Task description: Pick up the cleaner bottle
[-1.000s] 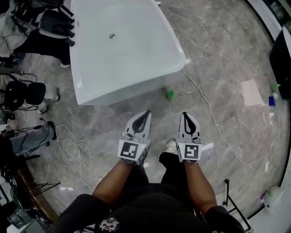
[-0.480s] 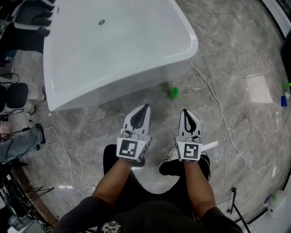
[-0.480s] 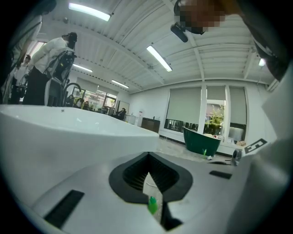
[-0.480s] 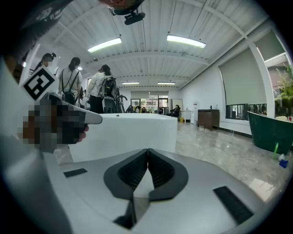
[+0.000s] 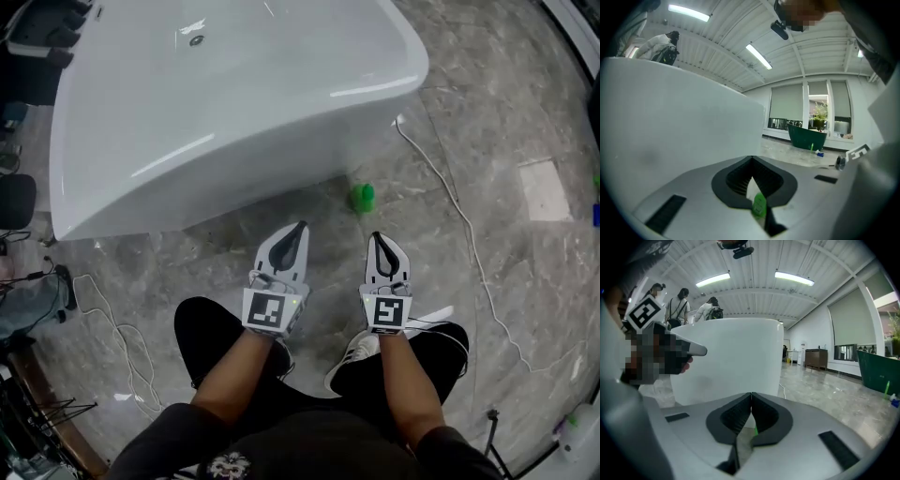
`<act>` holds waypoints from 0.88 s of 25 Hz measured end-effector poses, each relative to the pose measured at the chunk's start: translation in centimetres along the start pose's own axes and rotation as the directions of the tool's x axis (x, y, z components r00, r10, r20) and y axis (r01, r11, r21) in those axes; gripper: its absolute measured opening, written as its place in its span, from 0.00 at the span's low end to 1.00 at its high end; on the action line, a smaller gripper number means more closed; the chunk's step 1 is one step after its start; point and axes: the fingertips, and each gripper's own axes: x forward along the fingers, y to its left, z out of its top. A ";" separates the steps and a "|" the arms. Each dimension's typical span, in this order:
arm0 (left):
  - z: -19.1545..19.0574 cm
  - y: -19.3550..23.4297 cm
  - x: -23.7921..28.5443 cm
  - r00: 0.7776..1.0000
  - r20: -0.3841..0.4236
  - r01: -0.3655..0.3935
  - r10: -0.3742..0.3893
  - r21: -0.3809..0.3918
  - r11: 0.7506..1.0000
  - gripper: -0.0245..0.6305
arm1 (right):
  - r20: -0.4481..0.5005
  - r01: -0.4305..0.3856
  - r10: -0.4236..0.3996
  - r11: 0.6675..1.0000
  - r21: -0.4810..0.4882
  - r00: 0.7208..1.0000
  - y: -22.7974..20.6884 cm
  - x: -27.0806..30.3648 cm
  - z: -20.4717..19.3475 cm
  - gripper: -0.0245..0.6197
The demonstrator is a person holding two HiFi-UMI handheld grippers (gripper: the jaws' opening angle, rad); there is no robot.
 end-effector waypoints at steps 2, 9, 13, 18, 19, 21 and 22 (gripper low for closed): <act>-1.7 0.7 0.4 1.000 0.009 -0.003 0.004 -0.037 0.999 0.04 | -0.013 -0.001 0.001 1.000 0.000 1.000 0.4 0.5 -2.6 0.06; -1.5 1.5 1.0 0.997 0.053 -0.048 0.051 -0.042 0.998 0.04 | -0.022 0.026 -0.025 0.999 0.025 0.999 -0.1 2.6 -7.5 0.06; -1.3 0.0 1.2 0.997 0.069 -0.026 0.027 -0.011 1.000 0.04 | -0.059 0.031 -0.027 0.998 0.061 0.998 -0.7 3.8 -10.7 0.26; -2.3 0.1 0.9 0.996 0.077 -0.033 0.039 -0.083 0.996 0.04 | -0.104 0.030 -0.021 0.996 0.081 0.994 -1.5 6.4 -14.0 0.36; -2.2 0.4 0.7 0.996 0.078 -0.045 0.051 -0.084 0.995 0.04 | -0.113 0.030 -0.021 0.996 0.083 0.993 -1.7 7.2 -14.6 0.38; -2.0 0.7 0.4 0.994 0.080 -0.068 0.074 -0.076 0.995 0.04 | -0.134 0.031 -0.018 0.995 0.097 0.991 -2.1 8.7 -16.1 0.43; -1.9 0.8 0.1 0.993 0.080 -0.078 0.084 -0.073 0.994 0.04 | -0.146 0.028 -0.013 0.994 0.105 0.989 -2.2 9.4 -16.9 0.45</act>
